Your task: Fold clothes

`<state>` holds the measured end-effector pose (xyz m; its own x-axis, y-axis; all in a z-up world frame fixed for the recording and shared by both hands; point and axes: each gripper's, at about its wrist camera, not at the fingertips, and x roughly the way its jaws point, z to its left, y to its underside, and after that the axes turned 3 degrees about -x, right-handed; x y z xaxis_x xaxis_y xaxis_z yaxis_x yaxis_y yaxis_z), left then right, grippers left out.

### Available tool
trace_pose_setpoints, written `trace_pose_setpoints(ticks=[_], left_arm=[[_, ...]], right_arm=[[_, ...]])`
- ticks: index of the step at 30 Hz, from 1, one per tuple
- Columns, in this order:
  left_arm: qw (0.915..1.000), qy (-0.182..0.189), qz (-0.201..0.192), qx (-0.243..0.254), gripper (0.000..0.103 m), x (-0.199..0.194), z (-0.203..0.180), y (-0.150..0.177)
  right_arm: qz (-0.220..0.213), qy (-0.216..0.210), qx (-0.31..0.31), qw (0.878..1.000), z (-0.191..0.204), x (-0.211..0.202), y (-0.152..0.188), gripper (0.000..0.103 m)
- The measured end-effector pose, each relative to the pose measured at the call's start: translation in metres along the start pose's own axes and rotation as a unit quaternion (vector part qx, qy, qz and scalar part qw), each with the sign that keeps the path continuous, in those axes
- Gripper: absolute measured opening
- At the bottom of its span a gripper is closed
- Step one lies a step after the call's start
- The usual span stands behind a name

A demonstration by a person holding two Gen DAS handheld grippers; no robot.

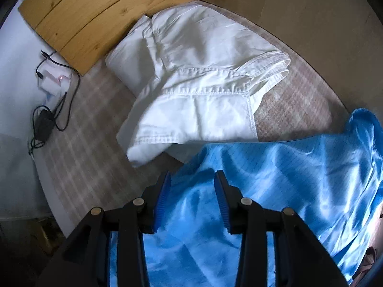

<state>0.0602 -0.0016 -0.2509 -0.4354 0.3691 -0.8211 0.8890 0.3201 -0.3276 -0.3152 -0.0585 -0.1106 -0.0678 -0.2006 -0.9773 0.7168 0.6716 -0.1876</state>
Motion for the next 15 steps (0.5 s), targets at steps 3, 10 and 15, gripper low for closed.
trace_pose_setpoints(ticks=[3,10,15], left_arm=[[1.0000,0.006,0.003,0.005,0.020,0.012,-0.006,-0.011],[0.9993,0.025,-0.017,0.022,0.001,-0.014,-0.020,-0.009],[0.9975,0.043,-0.029,0.048,0.002,-0.044,-0.029,0.001]], right_arm=[[0.018,0.017,-0.029,0.999,0.015,0.006,0.001,0.041],[0.037,0.060,-0.089,0.993,0.033,0.032,0.015,0.004],[0.013,0.053,-0.097,0.994,0.014,0.018,0.031,0.003]])
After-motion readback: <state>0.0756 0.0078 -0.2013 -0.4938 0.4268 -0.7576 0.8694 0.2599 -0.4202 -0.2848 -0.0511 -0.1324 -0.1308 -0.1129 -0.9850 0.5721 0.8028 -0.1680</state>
